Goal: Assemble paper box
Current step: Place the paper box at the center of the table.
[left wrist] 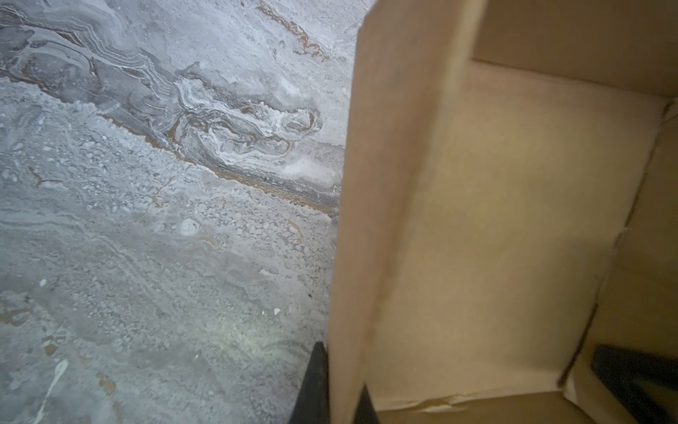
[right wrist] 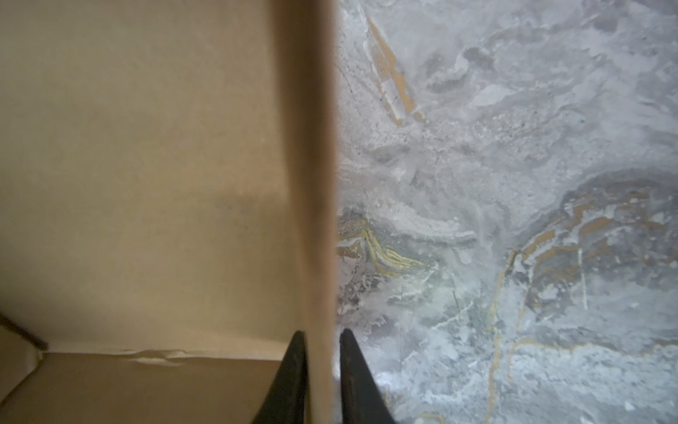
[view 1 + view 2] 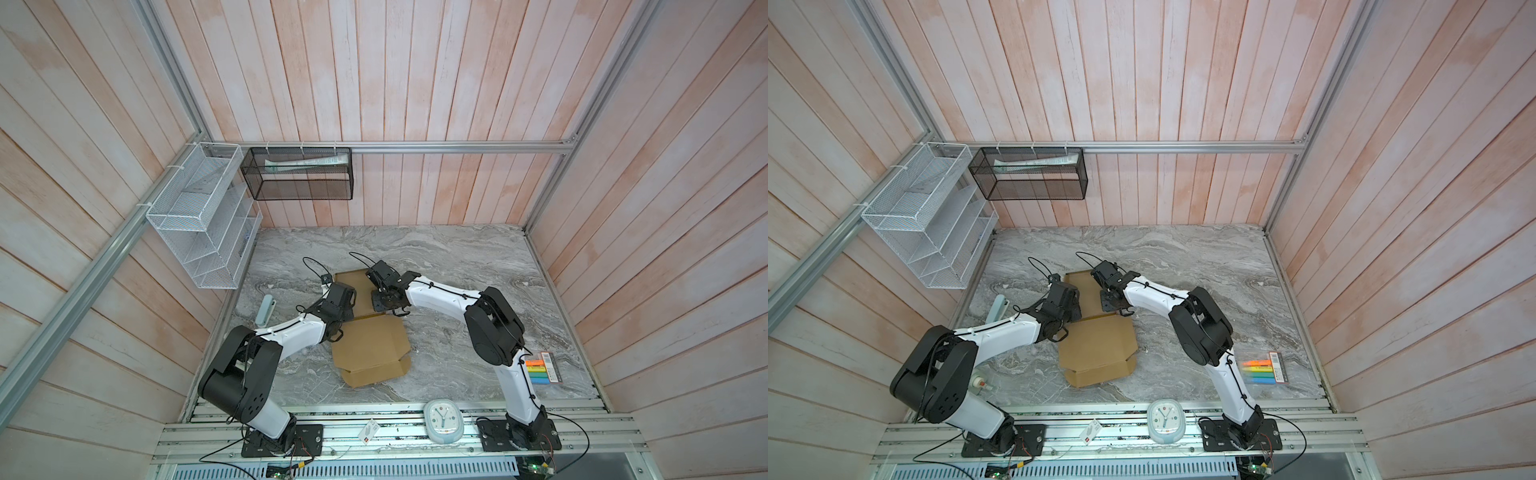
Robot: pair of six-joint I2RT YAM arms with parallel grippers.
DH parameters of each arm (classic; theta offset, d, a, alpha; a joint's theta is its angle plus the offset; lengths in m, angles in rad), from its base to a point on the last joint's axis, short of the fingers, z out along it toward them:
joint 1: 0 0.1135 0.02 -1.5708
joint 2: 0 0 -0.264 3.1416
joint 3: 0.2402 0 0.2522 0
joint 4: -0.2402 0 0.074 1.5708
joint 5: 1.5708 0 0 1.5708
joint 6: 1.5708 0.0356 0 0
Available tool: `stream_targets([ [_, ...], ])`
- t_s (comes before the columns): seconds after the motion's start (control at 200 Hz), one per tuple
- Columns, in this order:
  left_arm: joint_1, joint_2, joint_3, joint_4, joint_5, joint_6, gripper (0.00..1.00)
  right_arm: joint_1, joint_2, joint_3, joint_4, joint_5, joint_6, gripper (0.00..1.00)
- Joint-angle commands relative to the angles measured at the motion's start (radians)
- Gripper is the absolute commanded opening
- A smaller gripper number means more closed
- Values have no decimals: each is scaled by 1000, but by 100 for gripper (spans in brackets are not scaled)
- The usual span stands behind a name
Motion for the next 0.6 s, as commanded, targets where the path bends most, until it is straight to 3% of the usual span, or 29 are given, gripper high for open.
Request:
stream_targets([
  [0.0,7,12,37,45,7,9,0,-8,2,9,-45,-20,-7,24],
  [0.275,12,19,41,34,26,27,0,-27,-86,-42,10,-20,-17,32],
  [0.595,17,50,80,-9,97,72,0,-54,-187,-73,52,7,-74,33],
])
